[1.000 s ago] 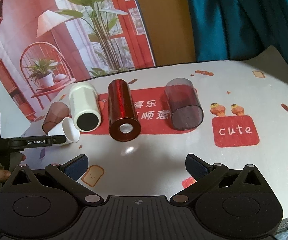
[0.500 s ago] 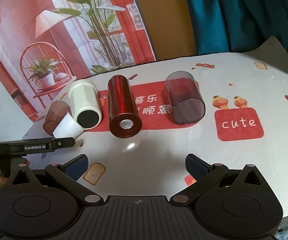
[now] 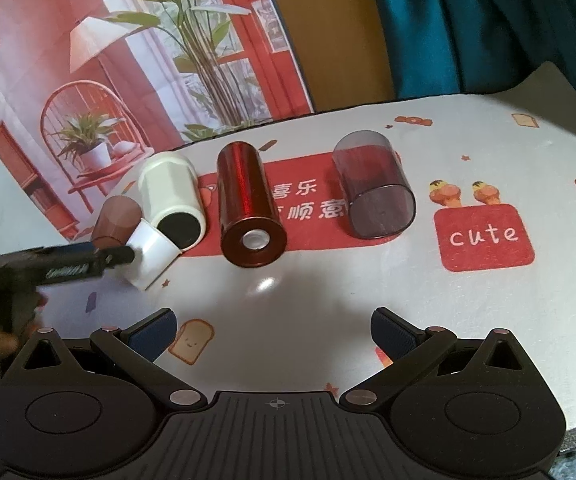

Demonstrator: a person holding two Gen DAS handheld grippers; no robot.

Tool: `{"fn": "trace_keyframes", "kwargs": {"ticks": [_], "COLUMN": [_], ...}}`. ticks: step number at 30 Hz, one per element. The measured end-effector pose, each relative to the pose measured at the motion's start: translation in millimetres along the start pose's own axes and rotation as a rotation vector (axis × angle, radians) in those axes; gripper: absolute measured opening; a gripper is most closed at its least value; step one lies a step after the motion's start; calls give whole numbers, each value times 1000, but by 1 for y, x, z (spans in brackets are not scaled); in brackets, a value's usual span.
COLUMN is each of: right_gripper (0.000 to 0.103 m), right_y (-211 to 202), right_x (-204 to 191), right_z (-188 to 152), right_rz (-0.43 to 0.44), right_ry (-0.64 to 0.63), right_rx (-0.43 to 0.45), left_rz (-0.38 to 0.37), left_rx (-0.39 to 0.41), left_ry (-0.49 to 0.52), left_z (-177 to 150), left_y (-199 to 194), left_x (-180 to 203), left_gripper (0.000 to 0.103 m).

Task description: Flip cup upright

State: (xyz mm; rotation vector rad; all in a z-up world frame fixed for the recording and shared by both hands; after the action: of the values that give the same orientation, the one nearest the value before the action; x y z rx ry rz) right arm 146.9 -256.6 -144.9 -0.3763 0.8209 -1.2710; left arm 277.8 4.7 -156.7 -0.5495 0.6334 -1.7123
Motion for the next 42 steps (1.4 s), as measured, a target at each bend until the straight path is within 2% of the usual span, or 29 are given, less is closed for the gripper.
{"fn": "trace_keyframes", "kwargs": {"ticks": [3, 7, 9, 10, 15, 19, 22, 27, 31, 33, 37, 42], "right_gripper": [103, 103, 103, 103, 103, 103, 103, 103, 103, 103, 103, 103], "right_y": [-3, -6, -7, -8, -7, -5, -6, -11, -12, -13, -15, -14], "right_x": [1, 7, 8, 8, 7, 6, 5, 11, 19, 28, 41, 43], "right_z": [0, -1, -1, 0, -1, -2, -4, -5, -7, -7, -10, -12], "right_rz": [-6, -18, -18, -15, -8, 3, -6, -64, -193, -227, -235, -228], "right_ry": [7, 30, 35, 37, 36, 31, 27, 16, -5, 5, 44, 33], "right_rx": [9, 16, 19, 21, 18, 7, 5, 23, 22, 29, 33, 23], "left_rz": [-39, -68, -61, -55, -144, -99, -104, -136, -157, -158, -136, -175], "left_rx": [-37, -70, -92, -100, -103, -128, -168, -203, -221, -216, -193, -199], "left_ry": [-62, -22, -26, -46, -172, -187, -204, -237, -271, -277, -272, -281], "left_z": [6, 6, 4, 3, -9, -22, -27, -36, -35, -38, -41, -35], "left_y": [17, 30, 35, 35, 21, 8, -2, -8, -6, -5, -9, 0], "left_x": [-3, 11, 16, 16, 13, 25, 36, 54, 67, 70, 87, 105], "left_gripper": [81, 79, 71, 63, 61, 61, 61, 61, 61, 61, 61, 61]}}
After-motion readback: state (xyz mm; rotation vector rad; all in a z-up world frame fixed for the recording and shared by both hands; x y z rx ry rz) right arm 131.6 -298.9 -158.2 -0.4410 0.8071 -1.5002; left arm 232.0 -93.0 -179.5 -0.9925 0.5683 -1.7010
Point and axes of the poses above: each gripper's, at about its wrist camera, not at the fingertips, and y roughly the way its jaws point, x to its right, z to its top, the point moved 1 cm from there along y, roughly the way its jaws point, and after that the axes turned 5 degrees about -y, right-handed, at the moved point
